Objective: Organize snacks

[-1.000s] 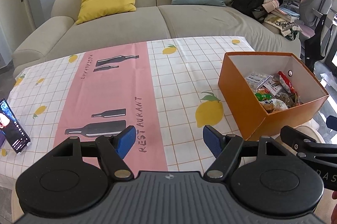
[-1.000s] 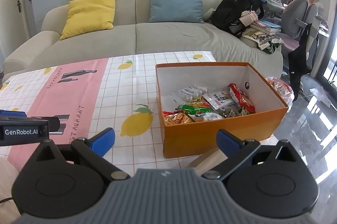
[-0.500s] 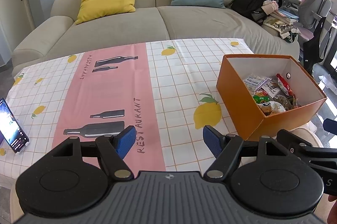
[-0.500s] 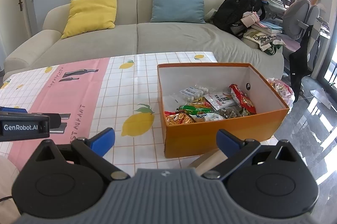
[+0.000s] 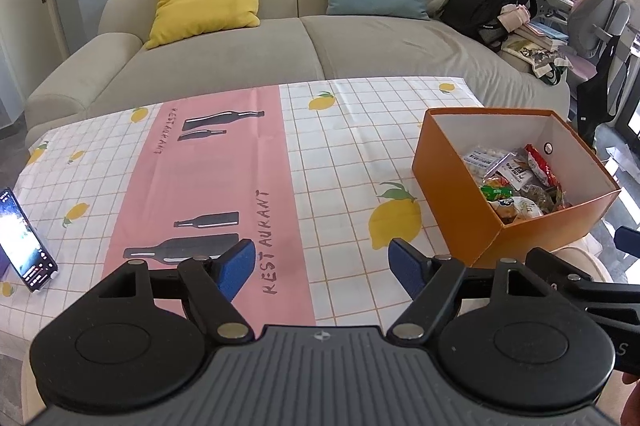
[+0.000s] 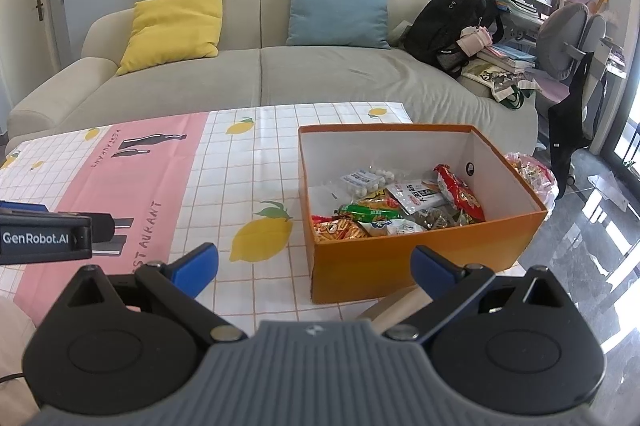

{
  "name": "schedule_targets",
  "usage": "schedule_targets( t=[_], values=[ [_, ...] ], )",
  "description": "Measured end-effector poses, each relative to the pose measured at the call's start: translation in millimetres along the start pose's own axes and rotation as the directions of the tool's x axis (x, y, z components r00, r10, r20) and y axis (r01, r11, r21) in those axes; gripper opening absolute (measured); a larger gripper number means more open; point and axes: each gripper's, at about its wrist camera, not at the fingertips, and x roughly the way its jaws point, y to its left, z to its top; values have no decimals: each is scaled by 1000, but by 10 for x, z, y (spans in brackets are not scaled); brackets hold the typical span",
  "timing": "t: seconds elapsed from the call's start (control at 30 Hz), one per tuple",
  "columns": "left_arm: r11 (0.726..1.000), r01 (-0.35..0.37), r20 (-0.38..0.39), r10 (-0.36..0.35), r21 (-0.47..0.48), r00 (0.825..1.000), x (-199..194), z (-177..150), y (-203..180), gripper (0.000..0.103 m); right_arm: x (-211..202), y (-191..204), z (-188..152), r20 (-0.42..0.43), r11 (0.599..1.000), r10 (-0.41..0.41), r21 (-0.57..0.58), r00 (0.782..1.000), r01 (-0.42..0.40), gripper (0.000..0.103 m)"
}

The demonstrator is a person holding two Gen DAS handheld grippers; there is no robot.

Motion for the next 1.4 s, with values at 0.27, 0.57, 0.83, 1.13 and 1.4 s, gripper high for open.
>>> schedule_targets(
  t=[0.27,0.57,0.83,1.13,1.4],
  values=[
    [1000,1,5,-1,-1,1000,-19,4,3,89,-18,11,-3,5,1000,-3,-4,1000,3,100],
    [1000,11,10,-11,-11,1000,-54,4,23,89,-23,21,5,10,1000,-3,-9,1000,3,100],
    [1000,10,9,-10,-6,1000,-64,6,4,89,-22,23,12,5,1000,-2,-13,1000,2,100],
    [1000,13,8,-13,-10,1000,-75,8,5,89,-38,25,12,6,1000,6,-22,1000,-6,100],
    [1000,14,8,-14,-9,1000,-76,8,8,89,-39,26,10,4,1000,9,-23,1000,-8,100]
  ],
)
